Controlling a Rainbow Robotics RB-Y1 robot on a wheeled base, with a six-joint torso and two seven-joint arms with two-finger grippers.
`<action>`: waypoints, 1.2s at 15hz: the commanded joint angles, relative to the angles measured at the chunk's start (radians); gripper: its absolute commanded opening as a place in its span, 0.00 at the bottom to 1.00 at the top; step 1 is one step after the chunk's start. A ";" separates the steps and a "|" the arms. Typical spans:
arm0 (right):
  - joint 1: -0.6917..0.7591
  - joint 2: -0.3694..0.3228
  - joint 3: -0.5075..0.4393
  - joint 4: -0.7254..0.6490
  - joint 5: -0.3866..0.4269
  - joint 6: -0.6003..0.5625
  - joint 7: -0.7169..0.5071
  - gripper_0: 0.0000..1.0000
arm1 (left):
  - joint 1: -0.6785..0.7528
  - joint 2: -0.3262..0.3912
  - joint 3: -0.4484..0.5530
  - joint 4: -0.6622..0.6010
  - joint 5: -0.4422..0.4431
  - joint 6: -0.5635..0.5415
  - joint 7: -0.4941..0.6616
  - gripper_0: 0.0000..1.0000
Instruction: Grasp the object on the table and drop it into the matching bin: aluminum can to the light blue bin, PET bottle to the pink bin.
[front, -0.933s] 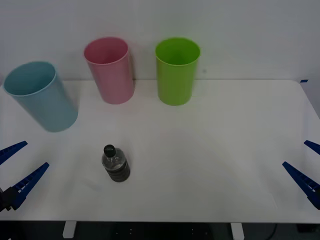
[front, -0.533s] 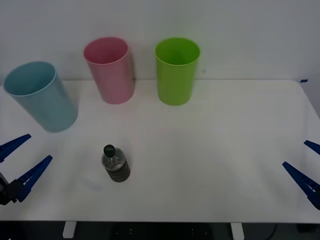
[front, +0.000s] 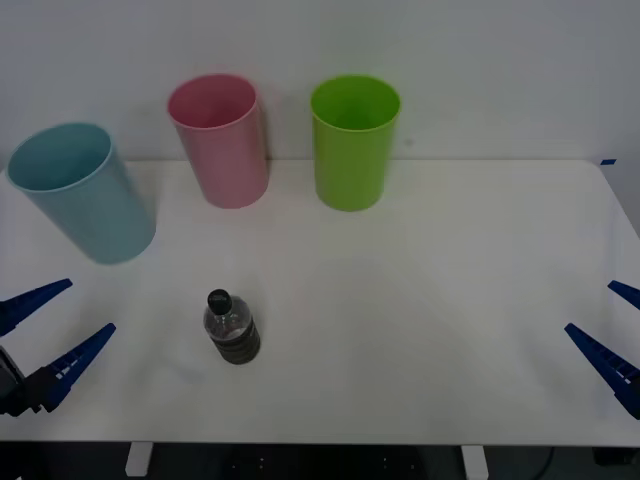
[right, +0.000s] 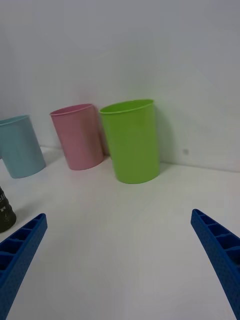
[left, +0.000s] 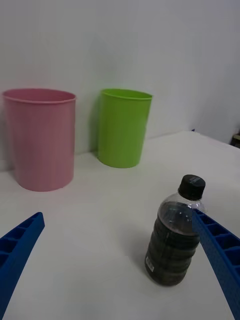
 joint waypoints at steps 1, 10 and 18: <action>0.000 0.000 0.000 0.000 0.000 0.000 0.000 1.00 | -0.001 0.002 -0.015 0.000 -0.050 0.000 0.000 1.00; 0.000 0.000 0.000 0.000 0.000 0.000 0.000 1.00 | -0.014 0.000 -0.125 0.066 -0.095 0.022 -0.146 1.00; 0.000 0.000 0.000 0.000 0.000 0.000 0.000 1.00 | -0.103 -0.001 -0.236 0.218 -0.089 0.048 -0.286 1.00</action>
